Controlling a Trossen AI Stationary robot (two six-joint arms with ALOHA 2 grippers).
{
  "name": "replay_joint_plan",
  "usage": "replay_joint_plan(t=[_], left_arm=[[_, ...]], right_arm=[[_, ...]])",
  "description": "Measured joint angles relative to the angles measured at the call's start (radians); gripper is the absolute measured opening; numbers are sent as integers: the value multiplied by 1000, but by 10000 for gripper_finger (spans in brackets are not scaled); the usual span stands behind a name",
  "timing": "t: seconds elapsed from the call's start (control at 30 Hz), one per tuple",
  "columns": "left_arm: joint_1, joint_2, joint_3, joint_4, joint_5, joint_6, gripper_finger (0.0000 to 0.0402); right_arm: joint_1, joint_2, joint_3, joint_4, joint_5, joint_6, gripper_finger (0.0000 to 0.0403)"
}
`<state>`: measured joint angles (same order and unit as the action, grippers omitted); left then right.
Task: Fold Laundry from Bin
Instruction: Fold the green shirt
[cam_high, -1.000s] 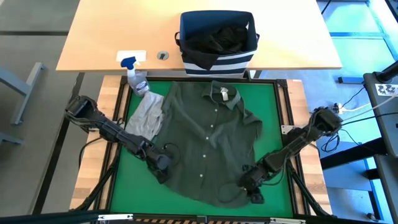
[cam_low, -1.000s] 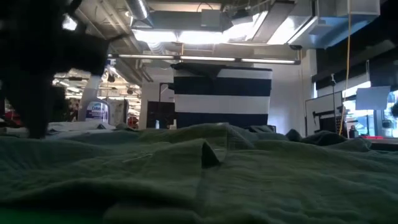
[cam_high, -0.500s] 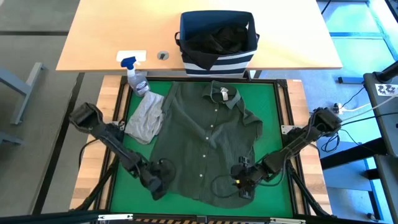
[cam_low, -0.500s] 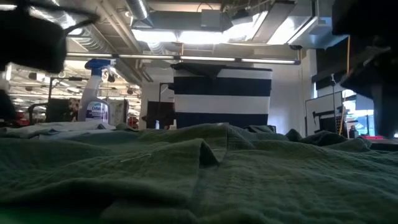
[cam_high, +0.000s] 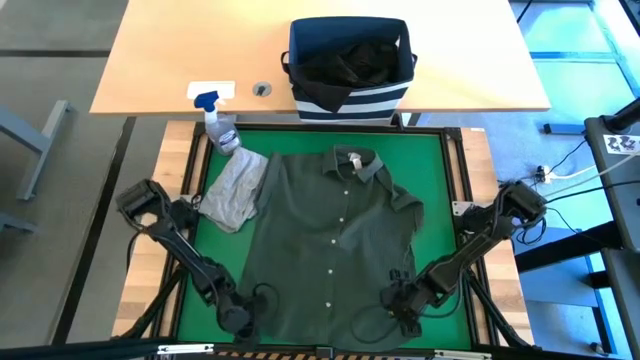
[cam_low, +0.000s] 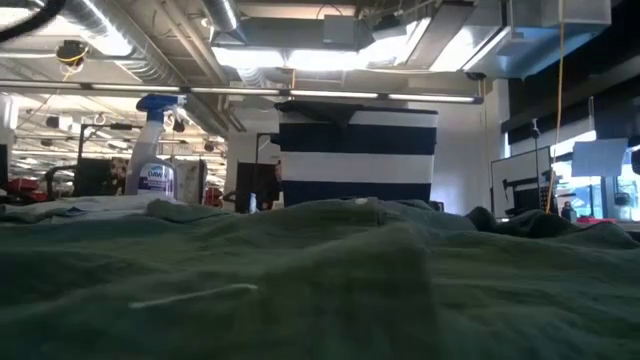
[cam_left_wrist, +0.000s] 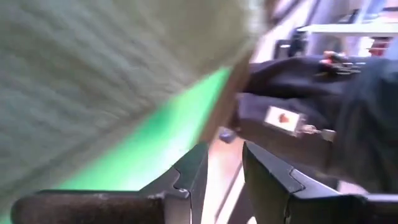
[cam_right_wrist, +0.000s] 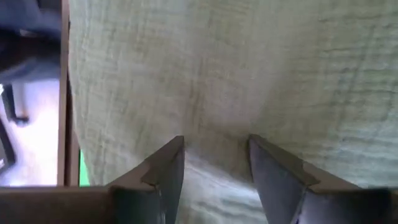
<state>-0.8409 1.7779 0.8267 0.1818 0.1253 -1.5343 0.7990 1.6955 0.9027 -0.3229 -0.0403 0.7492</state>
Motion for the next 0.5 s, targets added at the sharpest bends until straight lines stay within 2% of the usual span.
replay_joint_plan(t=[0.13, 0.2, 0.37, 0.5], left_arm=[[43, -103, 9, 5, 0, 41, 96], [79, -174, 10, -11, -10, 87, 96], [214, -357, 11, -139, -104, 268, 96], [358, -479, 12, -233, -186, 465, 96]], right_arm=[[-8, -103, 75, -147, -3, -74, 177], [-8, -158, 115, -279, 51, -106, 177], [-57, -302, 181, -532, 300, -153, 177], [-159, -407, 172, -669, 487, -154, 177]])
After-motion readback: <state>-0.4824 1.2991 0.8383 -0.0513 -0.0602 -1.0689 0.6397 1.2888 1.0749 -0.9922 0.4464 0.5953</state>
